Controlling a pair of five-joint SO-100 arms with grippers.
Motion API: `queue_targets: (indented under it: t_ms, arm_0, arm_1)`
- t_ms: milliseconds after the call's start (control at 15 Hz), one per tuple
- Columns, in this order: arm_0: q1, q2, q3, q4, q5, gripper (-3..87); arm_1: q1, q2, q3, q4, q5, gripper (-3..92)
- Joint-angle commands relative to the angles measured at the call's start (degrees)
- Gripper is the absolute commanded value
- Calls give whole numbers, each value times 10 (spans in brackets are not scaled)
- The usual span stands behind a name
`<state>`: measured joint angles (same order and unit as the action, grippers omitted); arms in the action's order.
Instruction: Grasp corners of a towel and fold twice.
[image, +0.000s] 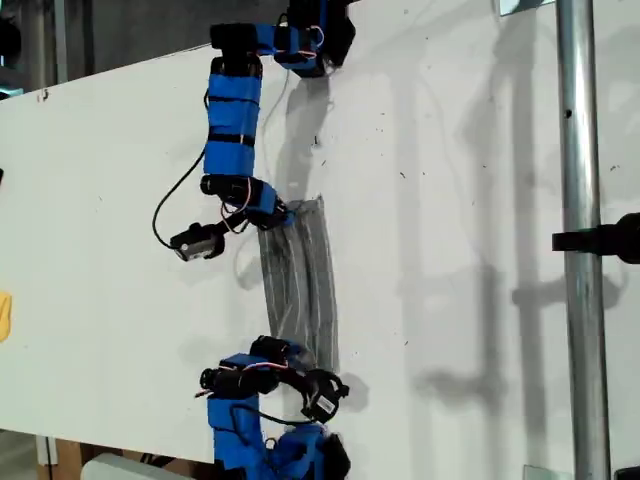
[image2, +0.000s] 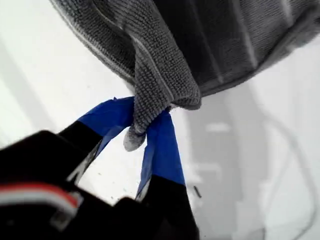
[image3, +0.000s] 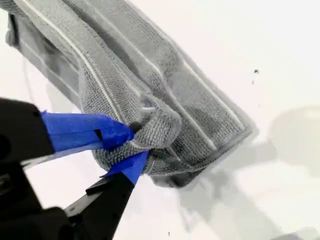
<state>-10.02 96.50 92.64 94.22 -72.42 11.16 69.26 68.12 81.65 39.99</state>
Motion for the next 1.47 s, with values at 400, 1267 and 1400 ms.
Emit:
queue_targets:
  t_ms: [400,1267,1400]
  arm_0:
    - [-194,154,99,-56,120,-29]
    - [-105,192,336,-224,-12,132]
    - [-100,201,322,-154,-54,242]
  arm_1:
    - [117,54,-37,-67,-119,-3]
    - [91,-84,20,-122,-69,66]
    - [104,-62,21,-84,-46,296]
